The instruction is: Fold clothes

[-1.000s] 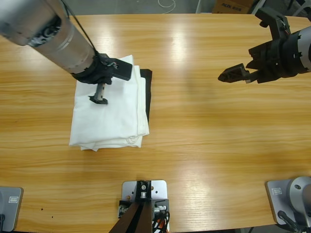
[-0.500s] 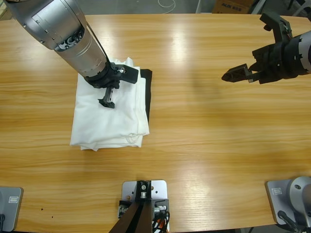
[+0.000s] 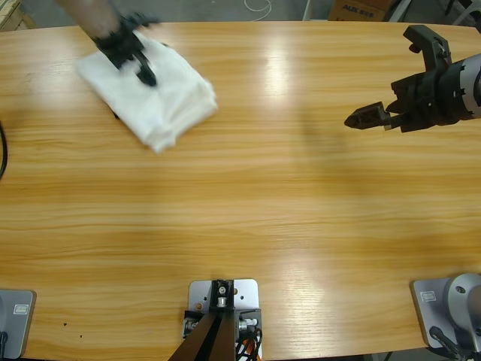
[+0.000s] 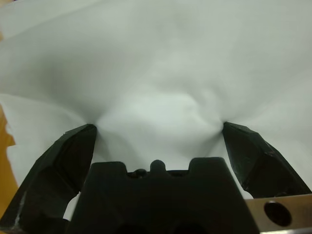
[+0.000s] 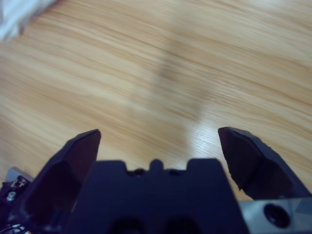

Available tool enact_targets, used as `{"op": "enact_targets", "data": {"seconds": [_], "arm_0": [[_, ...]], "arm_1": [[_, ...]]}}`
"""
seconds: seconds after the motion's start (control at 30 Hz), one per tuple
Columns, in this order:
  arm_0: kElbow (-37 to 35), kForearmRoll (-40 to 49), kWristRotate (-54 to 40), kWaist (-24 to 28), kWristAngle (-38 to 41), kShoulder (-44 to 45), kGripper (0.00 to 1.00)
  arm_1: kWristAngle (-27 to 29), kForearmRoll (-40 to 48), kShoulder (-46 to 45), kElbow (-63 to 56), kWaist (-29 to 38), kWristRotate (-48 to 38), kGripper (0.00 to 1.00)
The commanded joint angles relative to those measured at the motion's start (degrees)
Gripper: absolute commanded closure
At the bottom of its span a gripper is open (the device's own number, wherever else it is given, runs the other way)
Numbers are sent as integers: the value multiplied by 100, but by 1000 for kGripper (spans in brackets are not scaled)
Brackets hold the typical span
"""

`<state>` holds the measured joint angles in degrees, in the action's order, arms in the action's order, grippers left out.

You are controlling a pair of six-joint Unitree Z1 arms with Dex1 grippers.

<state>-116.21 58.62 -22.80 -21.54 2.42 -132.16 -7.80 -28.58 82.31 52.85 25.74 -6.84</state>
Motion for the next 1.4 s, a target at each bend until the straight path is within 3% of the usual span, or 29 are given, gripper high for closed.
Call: {"op": "enact_targets", "data": {"seconds": [0.03,0.2,0.3,0.53,0.6,0.7,0.9,1.07,1.2,1.4], "arm_0": [[-2104,936,1789,1834,670,-1319,104],[-3513,1451,1968,2168,494,-1815,110],[-3895,1635,1963,2128,510,-1681,106],[-3791,2590,1997,2070,547,-168,105],[-3058,2732,1990,2058,582,448,105],[-1318,2518,2044,1970,589,1574,105],[2822,811,2171,1871,888,4058,105],[5070,459,2570,1467,1018,6029,105],[6183,53,2809,1449,1048,7301,110],[6214,-54,3239,1370,950,7572,116]], "arm_1": [[-165,235,380,-178,-51,55,0],[-230,247,642,75,-51,65,0],[-230,186,698,184,-51,69,0],[-60,-380,213,432,89,62,0],[346,-1032,14,741,89,6,0],[1067,-2259,2,1075,54,-149,0],[984,-2804,-618,868,37,-230,0],[1028,-2602,-583,242,28,-221,0],[1640,-2544,-713,168,28,-216,0],[2113,-2957,-826,455,19,-221,0]]}}
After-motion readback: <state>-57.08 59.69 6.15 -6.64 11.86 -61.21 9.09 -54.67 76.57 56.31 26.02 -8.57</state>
